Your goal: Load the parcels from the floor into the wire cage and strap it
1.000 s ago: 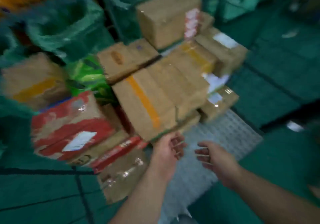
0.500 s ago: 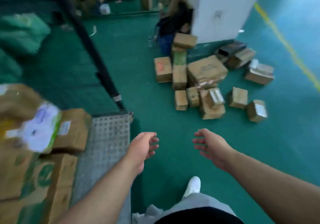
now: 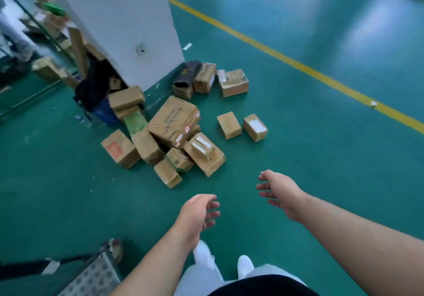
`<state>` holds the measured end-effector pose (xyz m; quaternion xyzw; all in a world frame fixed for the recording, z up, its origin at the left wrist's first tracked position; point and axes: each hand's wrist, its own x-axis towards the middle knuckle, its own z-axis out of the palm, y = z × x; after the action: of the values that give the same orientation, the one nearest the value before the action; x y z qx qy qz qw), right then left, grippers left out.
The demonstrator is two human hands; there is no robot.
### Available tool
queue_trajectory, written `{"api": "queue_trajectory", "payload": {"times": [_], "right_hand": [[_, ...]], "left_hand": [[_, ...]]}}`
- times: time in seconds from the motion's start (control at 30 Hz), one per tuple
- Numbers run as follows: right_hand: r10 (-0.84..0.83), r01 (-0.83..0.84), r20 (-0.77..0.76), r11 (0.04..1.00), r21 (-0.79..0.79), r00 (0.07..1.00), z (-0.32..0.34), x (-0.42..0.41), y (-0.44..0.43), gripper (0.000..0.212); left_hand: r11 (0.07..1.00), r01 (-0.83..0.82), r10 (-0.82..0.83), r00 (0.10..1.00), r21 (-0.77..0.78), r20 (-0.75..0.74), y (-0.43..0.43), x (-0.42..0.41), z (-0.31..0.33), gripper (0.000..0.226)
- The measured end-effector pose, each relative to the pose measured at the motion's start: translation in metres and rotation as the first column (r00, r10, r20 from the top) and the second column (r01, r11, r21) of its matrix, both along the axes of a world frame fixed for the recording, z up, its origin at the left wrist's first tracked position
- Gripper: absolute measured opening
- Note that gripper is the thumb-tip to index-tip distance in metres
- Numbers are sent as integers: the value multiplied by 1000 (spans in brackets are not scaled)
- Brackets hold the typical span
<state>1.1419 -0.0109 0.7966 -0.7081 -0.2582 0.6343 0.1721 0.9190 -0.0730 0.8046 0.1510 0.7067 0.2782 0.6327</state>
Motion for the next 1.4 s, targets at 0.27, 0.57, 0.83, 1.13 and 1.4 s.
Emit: {"api": "queue_trajectory", "payload": {"times": [0.27, 0.57, 0.83, 1.13, 1.4], "right_hand": [[-50, 54, 65, 996, -65, 997, -20, -4, 80, 26], [-315, 317, 59, 948, -32, 947, 3, 40, 190, 26], [-400, 399, 13, 911, -105, 916, -36, 130, 299, 27], [-259, 260, 50, 903, -342, 965, -44, 245, 377, 28], [-162, 193, 110, 883, -427, 981, -119, 234, 481, 19]], "left_hand": [[972, 180, -183, 983, -152, 0, 141, -12, -46, 24], [912, 405, -408, 912, -72, -48, 353, 37, -34, 22], [848, 484, -508, 858, -217, -73, 451, 123, -65, 27], [895, 403, -429, 895, -193, -123, 565, 135, -39, 34], [866, 389, -437, 894, -314, -100, 673, 132, -121, 41]]}}
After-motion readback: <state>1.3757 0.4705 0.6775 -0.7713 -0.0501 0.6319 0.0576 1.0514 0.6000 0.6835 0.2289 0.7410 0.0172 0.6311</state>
